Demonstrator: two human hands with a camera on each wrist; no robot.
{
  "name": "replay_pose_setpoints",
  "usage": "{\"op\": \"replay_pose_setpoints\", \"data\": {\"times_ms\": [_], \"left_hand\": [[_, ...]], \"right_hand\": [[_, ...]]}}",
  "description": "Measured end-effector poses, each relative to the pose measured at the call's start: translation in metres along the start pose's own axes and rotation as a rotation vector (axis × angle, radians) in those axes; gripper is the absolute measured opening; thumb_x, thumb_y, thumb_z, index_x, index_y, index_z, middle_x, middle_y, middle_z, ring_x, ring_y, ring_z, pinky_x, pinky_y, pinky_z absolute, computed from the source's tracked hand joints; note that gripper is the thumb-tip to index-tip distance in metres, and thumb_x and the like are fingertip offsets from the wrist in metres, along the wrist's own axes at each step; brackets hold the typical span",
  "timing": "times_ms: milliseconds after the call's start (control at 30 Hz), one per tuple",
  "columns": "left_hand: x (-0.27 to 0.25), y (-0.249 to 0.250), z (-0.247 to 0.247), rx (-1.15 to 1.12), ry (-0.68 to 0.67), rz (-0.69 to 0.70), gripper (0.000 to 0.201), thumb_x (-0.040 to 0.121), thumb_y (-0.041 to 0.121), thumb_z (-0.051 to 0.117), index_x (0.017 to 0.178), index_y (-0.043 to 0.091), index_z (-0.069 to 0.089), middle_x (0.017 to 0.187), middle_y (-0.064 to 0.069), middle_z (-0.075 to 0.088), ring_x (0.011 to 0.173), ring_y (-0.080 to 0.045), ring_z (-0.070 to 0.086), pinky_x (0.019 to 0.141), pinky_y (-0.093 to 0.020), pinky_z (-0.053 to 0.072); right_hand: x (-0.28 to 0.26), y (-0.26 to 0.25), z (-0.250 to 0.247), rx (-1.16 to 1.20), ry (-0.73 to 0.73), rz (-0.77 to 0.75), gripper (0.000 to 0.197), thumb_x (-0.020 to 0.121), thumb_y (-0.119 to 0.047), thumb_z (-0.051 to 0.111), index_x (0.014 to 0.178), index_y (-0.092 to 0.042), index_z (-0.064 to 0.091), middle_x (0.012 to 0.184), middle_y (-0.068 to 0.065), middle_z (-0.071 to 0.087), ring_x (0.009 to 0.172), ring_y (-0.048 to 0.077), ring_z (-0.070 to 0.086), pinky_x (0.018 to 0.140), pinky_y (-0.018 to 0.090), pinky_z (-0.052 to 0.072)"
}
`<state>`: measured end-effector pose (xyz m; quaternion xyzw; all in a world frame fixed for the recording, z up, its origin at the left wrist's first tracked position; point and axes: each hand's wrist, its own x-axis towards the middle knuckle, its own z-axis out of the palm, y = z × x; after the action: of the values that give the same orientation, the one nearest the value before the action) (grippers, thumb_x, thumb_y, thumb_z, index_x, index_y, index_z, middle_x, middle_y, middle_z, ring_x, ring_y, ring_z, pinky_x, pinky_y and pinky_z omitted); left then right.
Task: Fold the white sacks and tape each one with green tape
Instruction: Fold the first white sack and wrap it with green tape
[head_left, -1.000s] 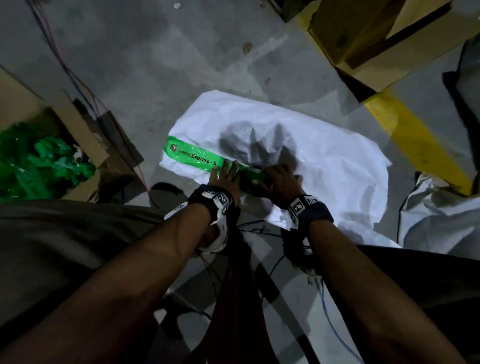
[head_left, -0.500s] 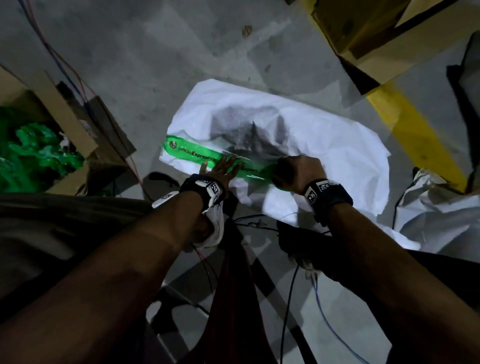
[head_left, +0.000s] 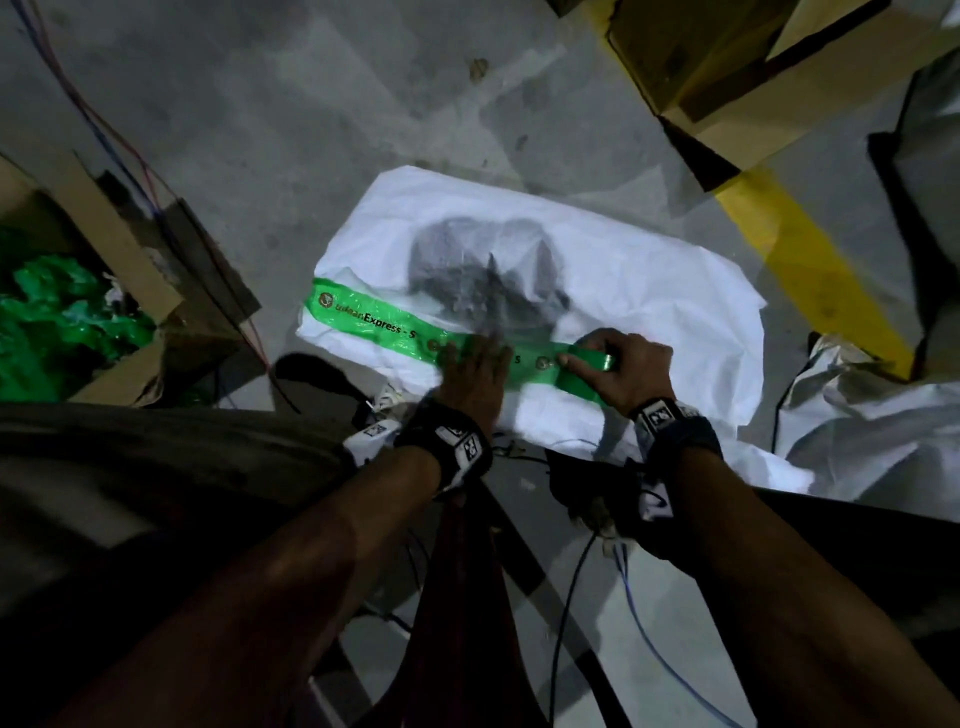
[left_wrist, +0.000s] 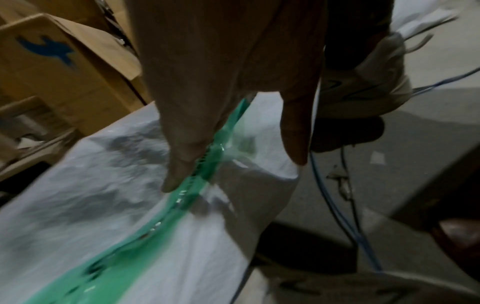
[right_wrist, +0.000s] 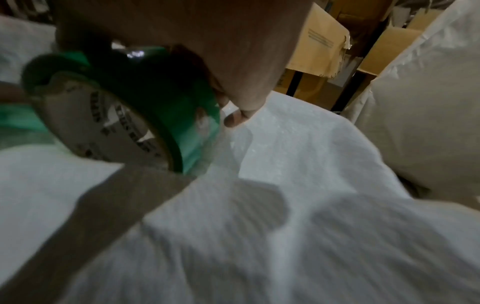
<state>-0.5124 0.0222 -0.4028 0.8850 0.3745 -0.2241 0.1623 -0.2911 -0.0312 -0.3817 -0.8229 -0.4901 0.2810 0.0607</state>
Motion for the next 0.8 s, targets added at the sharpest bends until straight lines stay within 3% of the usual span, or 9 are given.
{"op": "replay_pose_setpoints", "data": {"times_ms": [67, 133, 200, 267, 400, 500, 600, 700, 800], "left_hand": [[-0.004, 0.019, 0.01, 0.004, -0.115, 0.063, 0.081, 0.097, 0.026, 0.049, 0.16, 0.008, 0.0, 0.167, -0.014, -0.009, 0.154, -0.035, -0.003, 0.115, -0.071, 0.01], [-0.002, 0.023, 0.017, -0.017, -0.165, -0.015, 0.091, 0.099, 0.03, 0.051, 0.158, 0.017, -0.016, 0.165, -0.009, -0.023, 0.152, -0.036, -0.018, 0.113, -0.074, -0.004], [0.002, 0.016, 0.026, -0.032, -0.195, -0.062, 0.091, 0.099, 0.036, 0.05, 0.157, 0.024, -0.02, 0.164, -0.007, -0.026, 0.15, -0.039, -0.022, 0.112, -0.074, -0.007], [0.003, 0.006, 0.031, -0.053, -0.229, -0.061, 0.092, 0.098, 0.031, 0.05, 0.155, 0.029, -0.023, 0.163, -0.004, -0.028, 0.149, -0.038, -0.024, 0.113, -0.072, -0.006], [0.004, -0.005, 0.033, -0.086, -0.203, -0.068, 0.088, 0.097, 0.027, 0.049, 0.156, 0.038, -0.015, 0.165, 0.003, -0.024, 0.152, -0.028, -0.021, 0.109, -0.078, -0.005], [0.006, -0.005, 0.03, -0.109, -0.245, -0.117, 0.093, 0.092, 0.026, 0.056, 0.155, 0.047, -0.01, 0.165, 0.007, -0.021, 0.153, -0.021, -0.017, 0.106, -0.081, -0.001], [0.005, -0.007, 0.026, -0.092, -0.272, -0.119, 0.115, 0.08, 0.017, 0.069, 0.154, 0.048, -0.014, 0.164, -0.001, -0.026, 0.153, -0.022, -0.017, 0.107, -0.079, -0.001], [0.005, -0.007, 0.025, -0.094, -0.252, -0.125, 0.123, 0.076, 0.01, 0.071, 0.153, 0.051, -0.016, 0.164, -0.004, -0.028, 0.153, -0.022, -0.019, 0.108, -0.079, -0.001], [0.007, -0.008, 0.031, -0.097, -0.308, -0.139, 0.119, 0.08, 0.034, 0.075, 0.153, 0.047, -0.018, 0.162, -0.004, -0.031, 0.152, -0.023, -0.022, 0.105, -0.08, -0.005]], "right_hand": [[-0.016, 0.01, 0.0, 0.092, 0.014, -0.055, 0.053, 0.072, -0.077, 0.066, 0.099, -0.031, 0.07, 0.094, -0.009, 0.073, 0.091, 0.017, 0.068, 0.084, 0.037, 0.051], [-0.023, 0.012, 0.002, 0.121, -0.007, -0.155, 0.052, 0.075, -0.064, 0.074, 0.108, -0.024, 0.07, 0.099, 0.0, 0.073, 0.091, 0.024, 0.068, 0.08, 0.033, 0.053], [-0.021, 0.008, 0.002, 0.102, -0.044, -0.253, 0.05, 0.08, -0.054, 0.076, 0.116, -0.021, 0.066, 0.097, 0.005, 0.073, 0.089, 0.028, 0.068, 0.077, 0.03, 0.05], [-0.015, 0.002, 0.0, 0.065, -0.113, -0.316, 0.052, 0.083, -0.056, 0.071, 0.124, -0.026, 0.059, 0.097, 0.005, 0.072, 0.089, 0.028, 0.067, 0.076, 0.031, 0.049], [-0.002, -0.006, -0.004, -0.084, -0.253, -0.272, 0.053, 0.086, -0.058, 0.068, 0.131, -0.034, 0.057, 0.088, 0.005, 0.06, 0.091, 0.031, 0.06, 0.071, 0.032, 0.041], [0.01, -0.008, -0.009, -0.29, -0.215, -0.263, 0.046, 0.086, -0.053, 0.068, 0.127, -0.031, 0.065, 0.106, 0.009, 0.072, 0.1, 0.033, 0.066, 0.08, 0.036, 0.049], [0.015, -0.003, -0.016, -0.539, -0.224, -0.096, 0.047, 0.087, -0.062, 0.062, 0.122, -0.032, 0.064, 0.116, 0.006, 0.07, 0.107, 0.031, 0.065, 0.084, 0.038, 0.048], [0.016, 0.006, -0.015, -0.51, -0.283, 0.127, 0.06, 0.076, -0.078, 0.062, 0.117, -0.034, 0.061, 0.116, 0.002, 0.065, 0.11, 0.028, 0.063, 0.089, 0.04, 0.047], [0.011, 0.015, -0.014, -0.445, -0.325, 0.115, 0.059, 0.074, -0.081, 0.06, 0.112, -0.036, 0.063, 0.115, -0.004, 0.069, 0.112, 0.023, 0.063, 0.096, 0.04, 0.041]]}}
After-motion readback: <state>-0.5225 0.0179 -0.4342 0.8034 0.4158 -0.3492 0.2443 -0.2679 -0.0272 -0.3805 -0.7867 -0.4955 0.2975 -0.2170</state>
